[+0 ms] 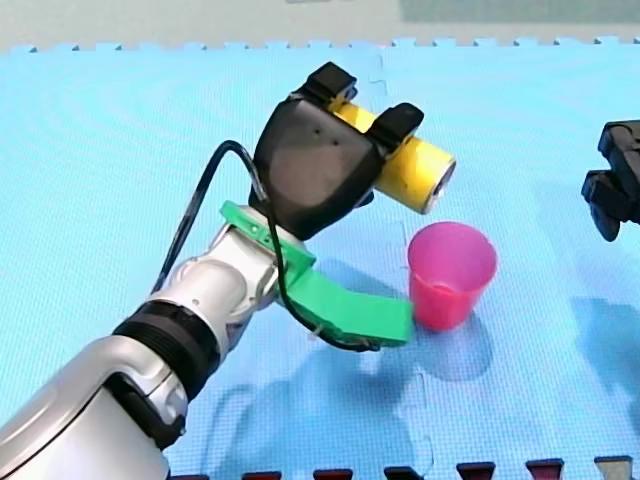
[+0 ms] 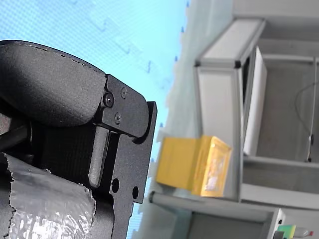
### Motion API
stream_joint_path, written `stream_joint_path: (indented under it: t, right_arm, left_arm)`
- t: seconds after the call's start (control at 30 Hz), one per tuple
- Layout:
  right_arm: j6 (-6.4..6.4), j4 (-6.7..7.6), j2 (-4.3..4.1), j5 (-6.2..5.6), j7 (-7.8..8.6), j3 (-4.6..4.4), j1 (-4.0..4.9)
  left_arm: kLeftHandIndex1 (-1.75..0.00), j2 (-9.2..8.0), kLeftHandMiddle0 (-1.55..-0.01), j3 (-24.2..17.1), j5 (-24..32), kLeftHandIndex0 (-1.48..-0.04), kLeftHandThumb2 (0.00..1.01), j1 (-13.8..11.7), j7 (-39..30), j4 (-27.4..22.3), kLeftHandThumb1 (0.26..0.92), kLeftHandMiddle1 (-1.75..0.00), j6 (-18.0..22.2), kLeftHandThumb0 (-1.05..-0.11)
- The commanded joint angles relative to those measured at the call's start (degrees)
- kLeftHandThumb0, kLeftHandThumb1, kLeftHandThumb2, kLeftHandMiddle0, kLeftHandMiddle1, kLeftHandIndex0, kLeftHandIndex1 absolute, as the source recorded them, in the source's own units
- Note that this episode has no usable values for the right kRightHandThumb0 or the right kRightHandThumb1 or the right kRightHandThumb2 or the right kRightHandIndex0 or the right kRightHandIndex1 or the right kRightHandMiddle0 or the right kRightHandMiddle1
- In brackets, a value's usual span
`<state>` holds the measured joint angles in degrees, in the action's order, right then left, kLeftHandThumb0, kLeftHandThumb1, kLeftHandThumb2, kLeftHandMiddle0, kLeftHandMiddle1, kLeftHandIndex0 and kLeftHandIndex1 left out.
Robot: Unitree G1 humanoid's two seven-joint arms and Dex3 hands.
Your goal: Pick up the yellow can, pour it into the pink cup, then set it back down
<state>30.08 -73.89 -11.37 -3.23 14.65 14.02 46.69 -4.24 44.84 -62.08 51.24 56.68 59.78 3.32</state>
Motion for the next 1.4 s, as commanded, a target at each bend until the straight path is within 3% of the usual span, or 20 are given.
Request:
stream_joint_path:
  t: [0.0, 0.3, 1.37]
  right_arm:
    - [0.16, -0.04, -0.22, -0.07, 0.0, 0.07, 0.01]
    - [0.17, 0.09, -0.13, -0.06, -0.14, 0.02, -0.06]
    - [-0.06, 0.09, -0.57, 0.17, -0.57, -0.37, 0.23]
  left_arm:
    - [0.0, -0.51, -1.03, 0.6, -0.4, -1.18, 0.0, 0.9, -0.3, -0.5, 0.829, -0.6, -0.3, -0.358]
    - [0.0, -0.87, -0.98, 2.9, -2.5, -1.14, 0.0, 1.9, 0.7, 1.0, 0.817, -0.53, -1.4, -0.37]
    - [0.0, -0.55, -0.97, 4.9, -2.7, -1.04, 0.0, 3.1, 1.7, 3.2, 0.809, -0.39, -1.3, -0.381]
